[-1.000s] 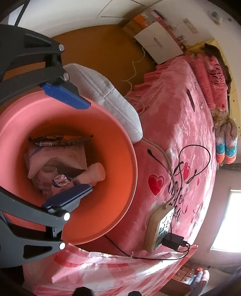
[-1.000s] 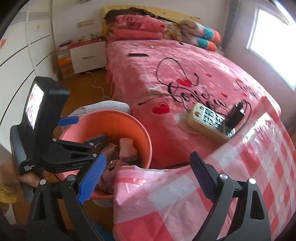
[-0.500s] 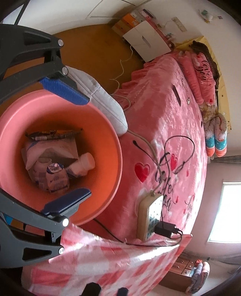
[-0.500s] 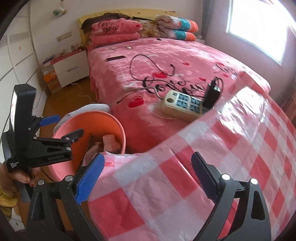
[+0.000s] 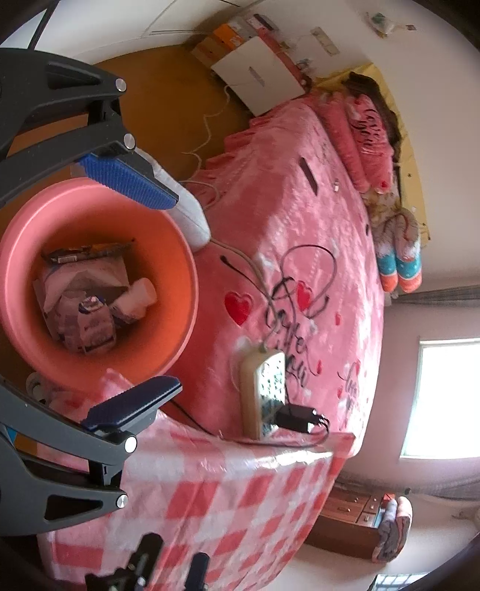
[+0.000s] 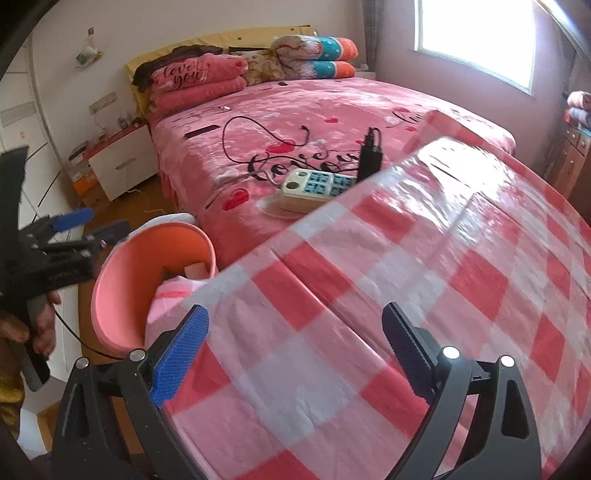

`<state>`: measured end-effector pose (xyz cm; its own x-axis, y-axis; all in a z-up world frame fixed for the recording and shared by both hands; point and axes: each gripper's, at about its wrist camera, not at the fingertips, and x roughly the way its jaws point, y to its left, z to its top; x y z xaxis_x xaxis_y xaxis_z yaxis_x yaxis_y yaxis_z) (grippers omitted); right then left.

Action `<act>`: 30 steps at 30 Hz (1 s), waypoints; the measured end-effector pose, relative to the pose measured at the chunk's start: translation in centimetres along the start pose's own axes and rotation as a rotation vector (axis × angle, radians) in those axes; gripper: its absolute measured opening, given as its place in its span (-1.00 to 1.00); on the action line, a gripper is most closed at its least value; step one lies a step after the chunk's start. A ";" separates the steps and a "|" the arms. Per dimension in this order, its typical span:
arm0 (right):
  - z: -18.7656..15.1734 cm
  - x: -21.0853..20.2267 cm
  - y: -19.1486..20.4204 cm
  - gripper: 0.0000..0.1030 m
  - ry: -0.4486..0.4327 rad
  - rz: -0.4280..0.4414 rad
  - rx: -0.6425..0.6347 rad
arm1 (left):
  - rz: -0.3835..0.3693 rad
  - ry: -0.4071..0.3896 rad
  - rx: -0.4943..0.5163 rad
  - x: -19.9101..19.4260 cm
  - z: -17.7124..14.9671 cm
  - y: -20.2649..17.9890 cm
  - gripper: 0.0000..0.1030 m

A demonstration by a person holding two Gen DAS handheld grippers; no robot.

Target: Collect trash

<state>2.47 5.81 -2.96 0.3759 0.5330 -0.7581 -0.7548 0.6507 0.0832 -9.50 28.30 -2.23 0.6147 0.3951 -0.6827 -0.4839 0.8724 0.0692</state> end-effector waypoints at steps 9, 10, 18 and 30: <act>-2.2 -2.2 -3.3 0.82 -0.037 -0.025 0.087 | -0.046 -0.056 0.054 -3.0 1.5 -3.2 0.83; -2.5 -2.6 -3.8 0.82 -0.044 -0.032 0.100 | -0.051 -0.058 0.062 -3.2 1.6 -3.6 0.83; -3.9 -5.2 -6.7 0.82 -0.102 -0.071 0.173 | -0.082 -0.092 0.156 -5.1 2.1 -8.5 0.84; -5.6 -9.4 -11.9 0.82 -0.199 -0.155 0.289 | -0.187 -0.125 0.256 -7.3 2.7 -15.9 0.87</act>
<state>4.94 -9.93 -0.47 0.5925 0.4922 -0.6378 -0.5084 0.8425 0.1779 -4.62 12.36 3.66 0.7573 0.2396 -0.6076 -0.1932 0.9708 0.1421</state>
